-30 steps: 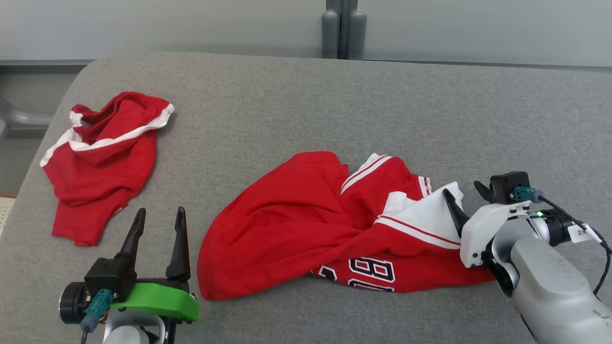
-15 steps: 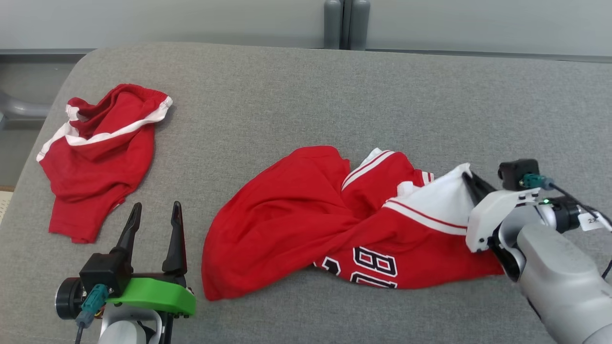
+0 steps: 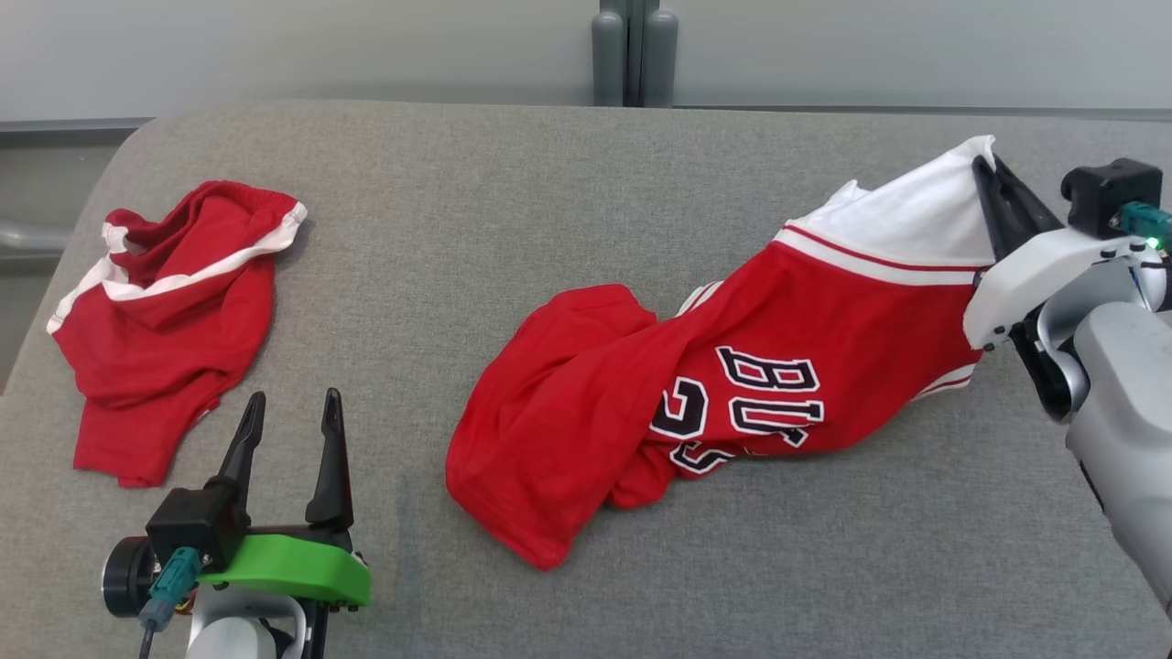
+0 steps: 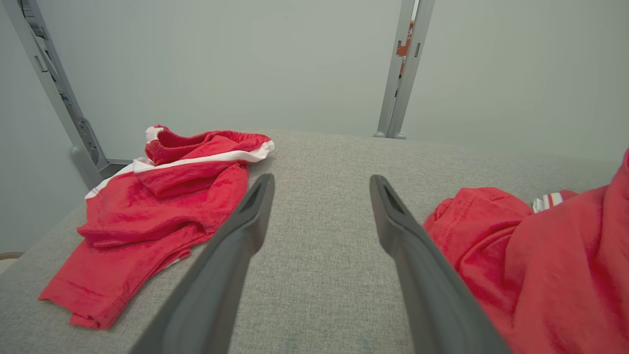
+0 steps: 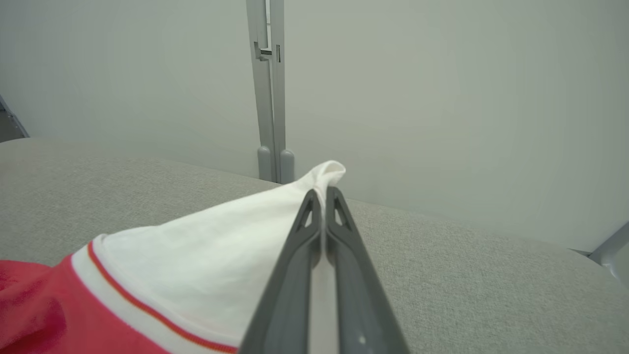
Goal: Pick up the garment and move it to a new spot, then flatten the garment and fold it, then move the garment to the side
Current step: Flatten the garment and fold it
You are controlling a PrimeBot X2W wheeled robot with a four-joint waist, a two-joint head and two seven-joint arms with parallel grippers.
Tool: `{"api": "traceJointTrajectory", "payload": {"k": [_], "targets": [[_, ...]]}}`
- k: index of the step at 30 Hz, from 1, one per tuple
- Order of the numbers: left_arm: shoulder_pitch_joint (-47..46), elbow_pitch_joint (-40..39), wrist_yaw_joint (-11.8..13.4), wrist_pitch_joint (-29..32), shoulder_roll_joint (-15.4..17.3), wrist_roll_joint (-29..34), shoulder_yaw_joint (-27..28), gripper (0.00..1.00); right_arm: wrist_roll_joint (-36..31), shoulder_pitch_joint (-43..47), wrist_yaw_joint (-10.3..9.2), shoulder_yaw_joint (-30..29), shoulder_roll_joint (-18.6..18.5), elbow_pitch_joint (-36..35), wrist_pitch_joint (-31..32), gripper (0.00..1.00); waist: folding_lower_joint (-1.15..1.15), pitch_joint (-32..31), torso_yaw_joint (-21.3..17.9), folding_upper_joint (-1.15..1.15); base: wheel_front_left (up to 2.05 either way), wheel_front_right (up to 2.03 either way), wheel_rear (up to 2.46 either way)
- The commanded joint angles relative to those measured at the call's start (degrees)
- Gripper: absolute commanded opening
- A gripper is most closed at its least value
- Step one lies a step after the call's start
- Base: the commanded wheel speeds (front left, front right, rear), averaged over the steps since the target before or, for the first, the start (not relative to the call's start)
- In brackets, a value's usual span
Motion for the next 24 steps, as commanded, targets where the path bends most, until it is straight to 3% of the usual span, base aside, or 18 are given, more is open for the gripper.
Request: {"api": "traceJointTrajectory", "payload": {"k": [1, 10, 19, 24], "targets": [[0.6, 0.1, 0.1, -0.2, 0.0, -0.3, 0.2, 1.00, -1.3, 2.9, -0.10, -0.3, -0.1, -1.9, -0.2, 0.00, 0.00, -0.7, -0.5, 0.00, 0.00, 0.00, 0.00], [3.1, -0.1, 0.5, -0.2, 0.1, -0.2, 0.9, 1.00, -5.4, 20.7, -0.10, -5.3, -1.1, -22.3, -0.2, 0.00, 0.00, -3.8, -3.2, 0.00, 0.00, 0.00, 0.00], [4.2, -0.2, 0.3, -0.2, 0.1, 0.1, 1.2, 1.00, -6.7, 41.8, -0.10, -12.0, 1.9, -40.4, -0.2, 0.00, 0.00, -4.9, -6.0, 0.00, 0.00, 0.00, 0.00], [4.2, 0.0, 0.2, -0.2, 0.1, 0.2, 1.1, 1.00, -7.4, 50.7, -0.10, -13.5, 4.1, -45.6, -0.2, 0.00, 0.00, -5.3, -6.3, 0.00, 0.00, 0.00, 0.00]]}}
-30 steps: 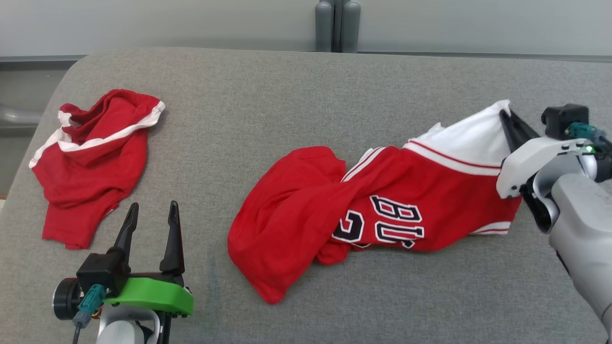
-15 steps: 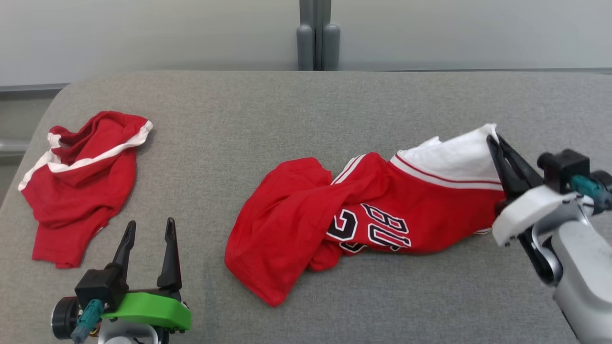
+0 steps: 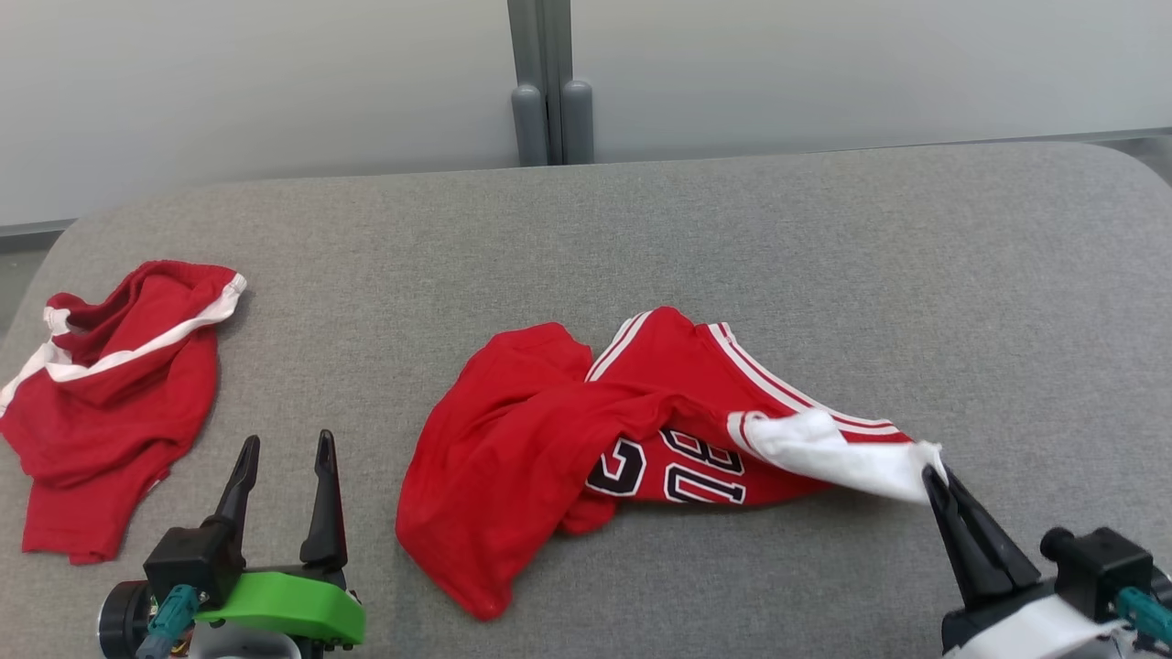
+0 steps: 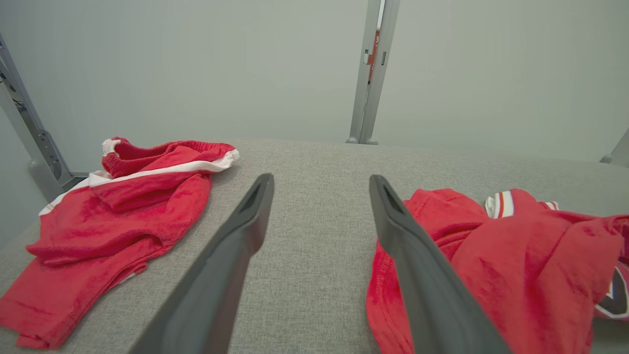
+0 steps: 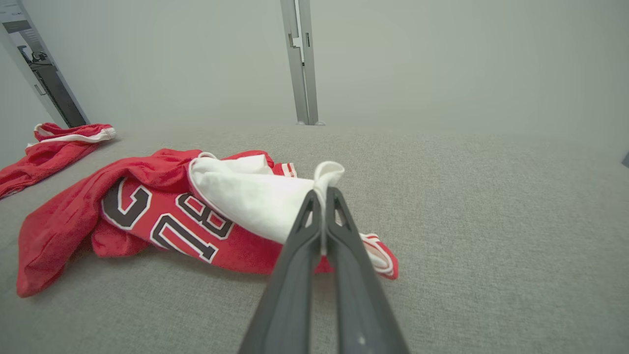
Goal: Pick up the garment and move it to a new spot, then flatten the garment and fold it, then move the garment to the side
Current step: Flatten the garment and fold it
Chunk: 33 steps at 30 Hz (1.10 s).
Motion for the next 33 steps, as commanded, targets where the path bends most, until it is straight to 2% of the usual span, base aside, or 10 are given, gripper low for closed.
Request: {"api": "traceJointTrajectory", "payload": {"k": [1, 2, 3, 4, 10, 21, 33], "targets": [[0.5, 0.0, -0.1, -0.2, 0.1, 0.3, 0.0, 1.00, -0.8, 2.3, -0.10, -0.6, 0.3, -0.4, -0.2, 0.00, 0.00, -0.2, -0.1, 0.00, 0.00, 0.00, 0.00], [0.7, 0.0, -0.1, -0.2, 0.1, 0.3, 0.1, 1.00, -1.1, 3.3, -0.10, -1.0, 0.6, -0.5, -0.2, 0.17, 0.00, -0.2, -0.2, 0.00, 0.00, 0.00, 0.00], [0.8, 0.0, -0.2, -0.2, 0.1, 0.4, 0.2, 1.00, -1.0, 4.2, -0.10, -1.5, 1.3, -1.0, -0.2, 0.84, 0.00, -0.3, -0.2, 0.00, 0.00, 0.00, 0.00], [0.9, 0.0, -0.2, -0.2, 0.1, 0.4, 0.3, 1.00, -0.9, 4.9, -0.09, -1.7, 1.5, -1.4, -0.2, 1.00, 0.00, -0.3, -0.3, 0.00, 0.00, 0.00, 0.00], [0.8, -0.1, -0.3, -0.2, 0.1, 0.7, 0.9, 1.00, -1.6, 6.2, -0.09, -3.0, 2.1, -5.7, -0.2, 1.00, 0.00, -0.2, -0.7, 0.00, 0.00, 0.00, 0.00], [1.3, -0.3, -0.5, -0.2, 0.1, 0.6, 1.1, 1.00, -2.5, 4.1, -0.09, -5.1, 3.0, -6.2, -0.2, 1.00, 0.00, -0.5, -0.2, 0.00, 0.00, 0.00, 0.00], [2.1, -1.2, -0.1, -0.2, 0.1, 1.3, 2.0, 1.00, -5.7, 1.4, -0.09, -7.1, 8.3, -4.0, -0.2, 1.00, 0.00, -1.4, -0.5, 0.00, 0.00, 0.00, 0.00]]}}
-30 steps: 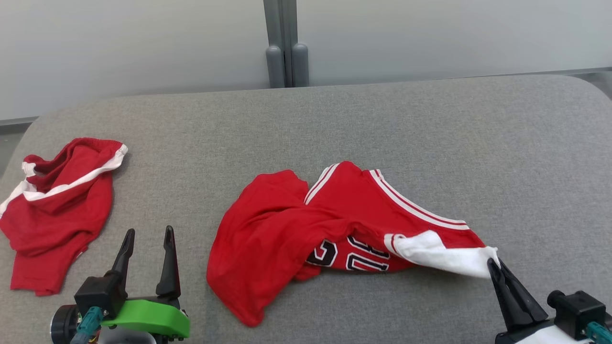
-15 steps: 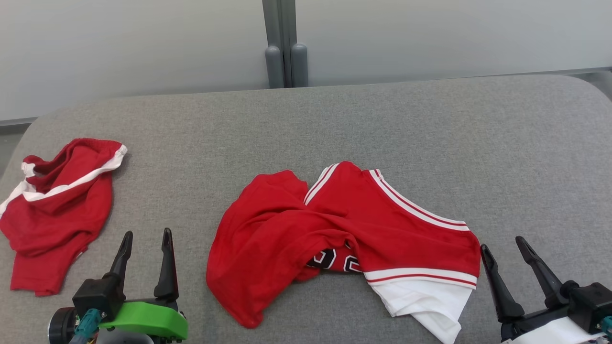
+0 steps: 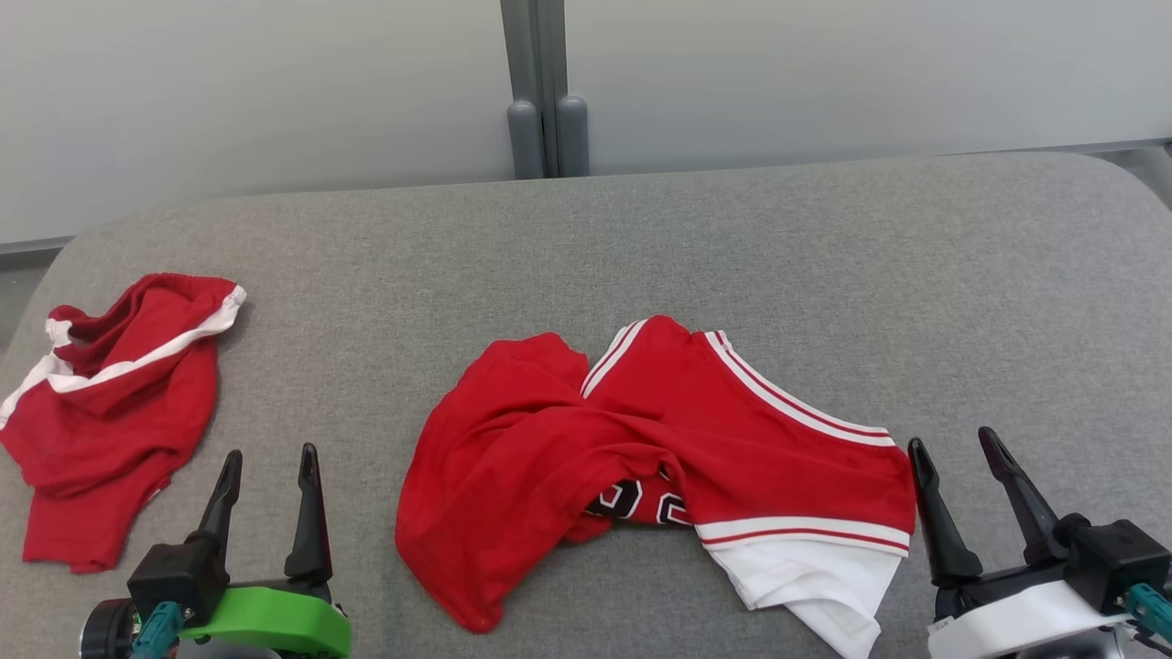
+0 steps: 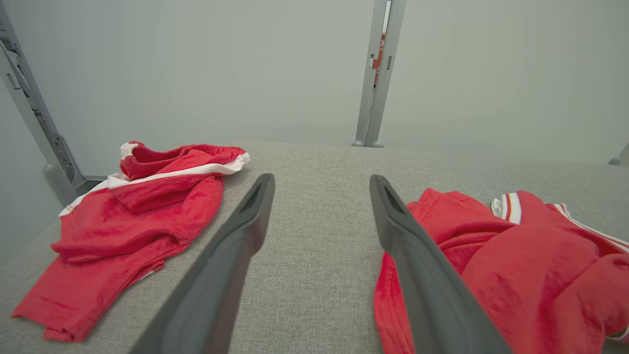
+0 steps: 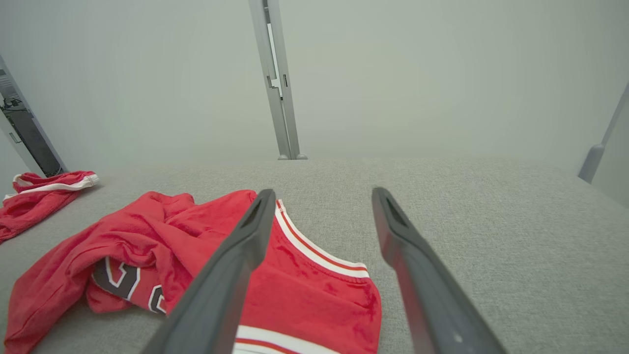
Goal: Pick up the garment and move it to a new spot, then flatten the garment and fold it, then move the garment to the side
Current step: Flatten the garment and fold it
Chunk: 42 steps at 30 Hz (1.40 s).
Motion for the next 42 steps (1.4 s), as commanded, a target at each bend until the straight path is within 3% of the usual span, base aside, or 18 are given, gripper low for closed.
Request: {"api": "traceJointTrajectory", "payload": {"k": [1, 10, 42], "targets": [[0.5, -0.1, 0.1, -0.2, 0.1, 0.8, 0.4, 1.00, -0.8, -0.5, -0.08, -0.7, 0.9, 0.4, -0.2, 1.00, 0.00, -0.4, -0.1, 0.00, 0.00, 0.00, 0.00], [1.5, 0.0, 0.2, -0.2, 0.2, 2.2, 2.2, 1.00, -3.5, -0.4, -0.08, -2.9, 3.0, 1.7, -0.2, 1.00, 0.00, -1.5, -0.9, 0.00, 0.00, 0.00, 0.00], [1.8, 3.5, -0.3, -0.2, 0.9, 3.8, 0.2, 1.00, -5.1, 1.1, -0.08, 0.4, 2.8, 4.5, -0.2, 1.00, 0.00, -2.6, -1.0, 0.00, 0.00, 0.00, 0.00]]}}
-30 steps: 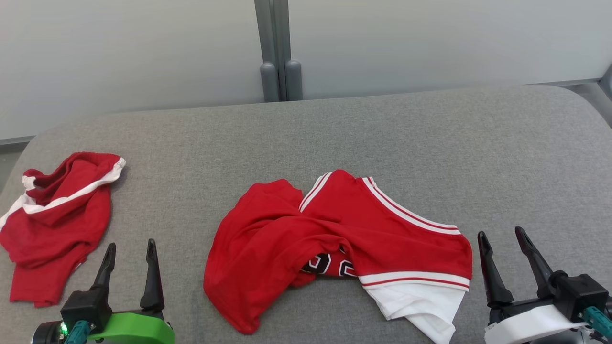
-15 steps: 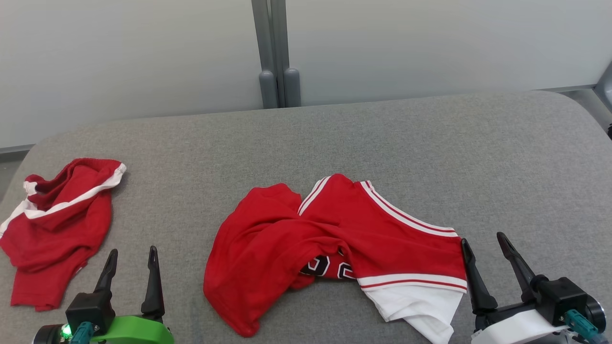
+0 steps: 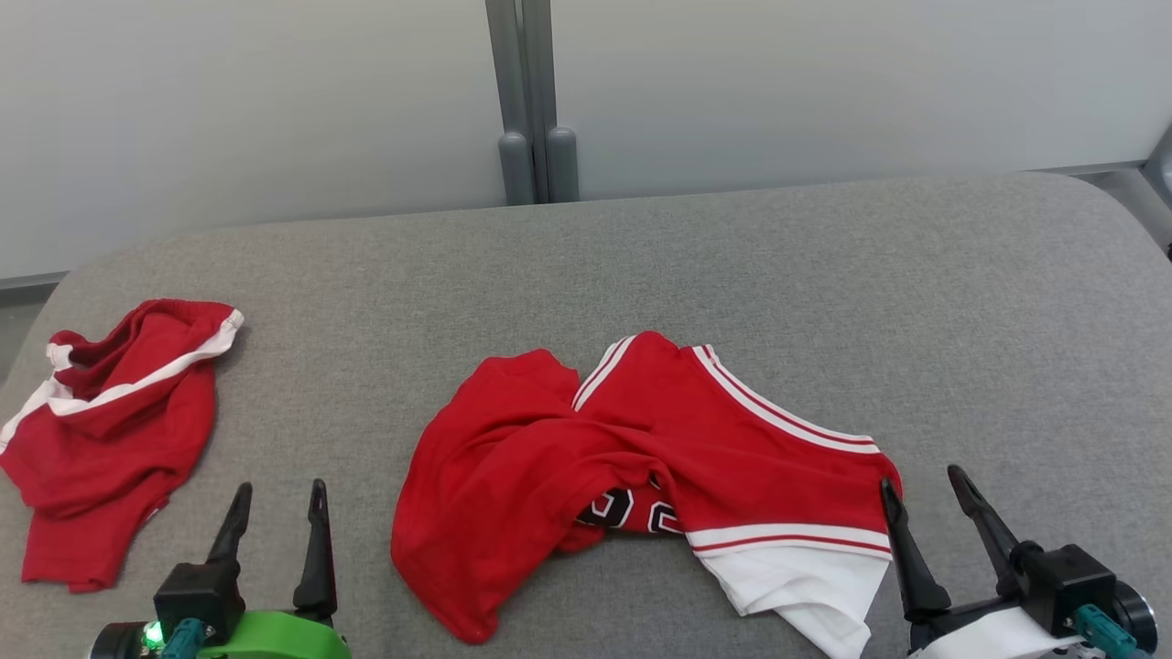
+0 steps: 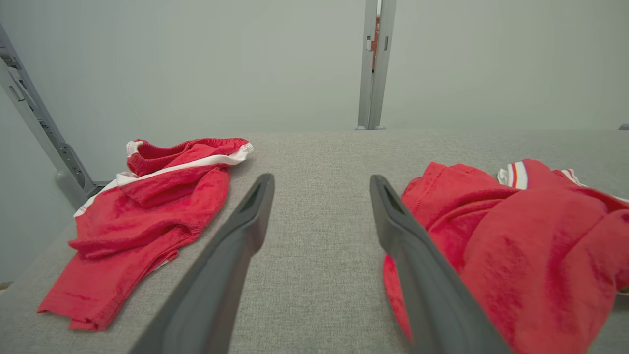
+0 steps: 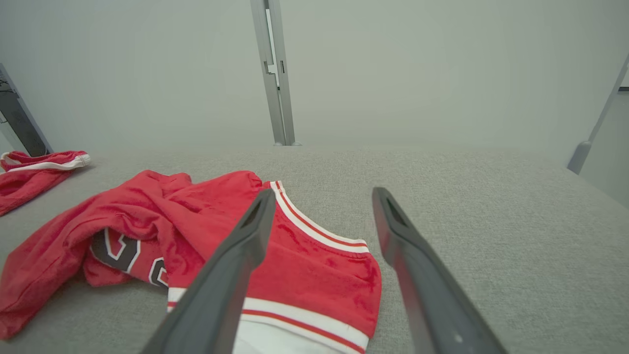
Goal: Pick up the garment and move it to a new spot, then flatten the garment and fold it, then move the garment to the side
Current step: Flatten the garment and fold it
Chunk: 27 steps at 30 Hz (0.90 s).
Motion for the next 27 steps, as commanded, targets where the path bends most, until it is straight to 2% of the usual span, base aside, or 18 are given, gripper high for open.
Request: {"api": "traceJointTrajectory", "payload": {"k": [1, 13, 27], "targets": [[1.1, 0.5, -0.1, -0.2, 0.0, -0.3, -0.9, 1.00, 0.4, 0.8, -0.08, 0.1, -0.4, 0.9, -0.2, 1.00, 0.00, 0.1, 0.0, 0.00, 0.00, 0.00, 0.00], [4.3, 5.8, -0.2, -0.2, 0.4, -2.2, -14.7, 1.00, 3.3, 2.4, -0.08, 4.1, -2.0, 9.8, -0.2, 1.00, 0.00, 2.4, -0.2, 0.00, 0.00, 0.00, 0.00], [1.9, 13.3, -0.2, -0.2, 0.5, -4.3, -21.0, 1.00, 6.0, -0.3, -0.08, 8.1, -1.1, 17.7, -0.2, 1.00, 0.00, 4.3, -0.6, 0.00, 0.00, 0.00, 0.00]]}}
